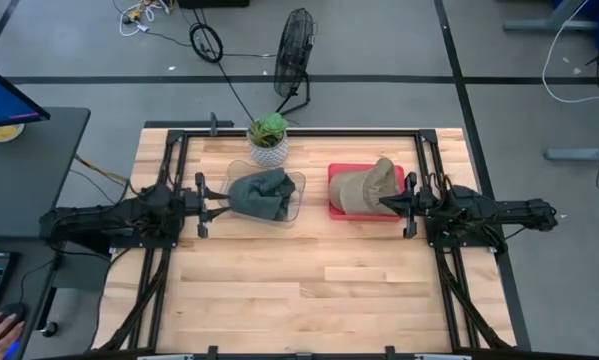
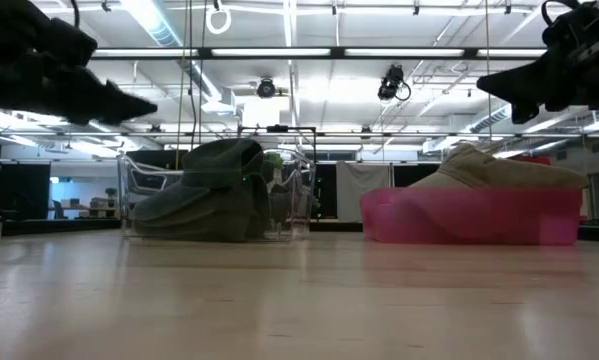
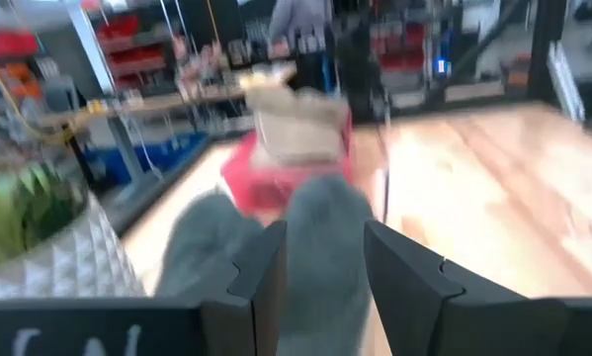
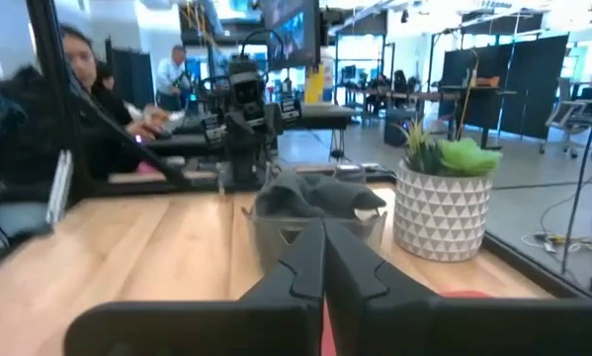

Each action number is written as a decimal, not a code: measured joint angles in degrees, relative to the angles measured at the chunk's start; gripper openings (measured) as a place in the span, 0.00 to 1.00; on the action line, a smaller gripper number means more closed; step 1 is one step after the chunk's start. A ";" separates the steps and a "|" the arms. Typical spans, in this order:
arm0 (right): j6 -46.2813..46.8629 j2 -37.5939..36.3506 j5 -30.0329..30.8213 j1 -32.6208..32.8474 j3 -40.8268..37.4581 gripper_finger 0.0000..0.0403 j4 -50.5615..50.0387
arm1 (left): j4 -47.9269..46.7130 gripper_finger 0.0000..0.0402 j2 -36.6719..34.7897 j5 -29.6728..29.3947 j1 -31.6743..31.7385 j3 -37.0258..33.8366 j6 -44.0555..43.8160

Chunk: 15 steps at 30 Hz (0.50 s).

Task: Pick & Place hat
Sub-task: Return to Home Position

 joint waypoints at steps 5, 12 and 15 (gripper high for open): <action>-1.55 0.31 0.00 0.00 0.02 0.01 -0.71 | -3.25 0.35 0.00 0.01 0.02 0.04 -4.84; -1.56 0.33 0.00 0.00 0.02 0.01 -0.68 | -2.43 0.35 -0.01 0.02 0.02 -0.02 -5.99; -1.56 0.33 0.00 0.00 0.04 0.01 -0.68 | -2.45 0.35 0.00 0.02 0.02 -0.04 -5.99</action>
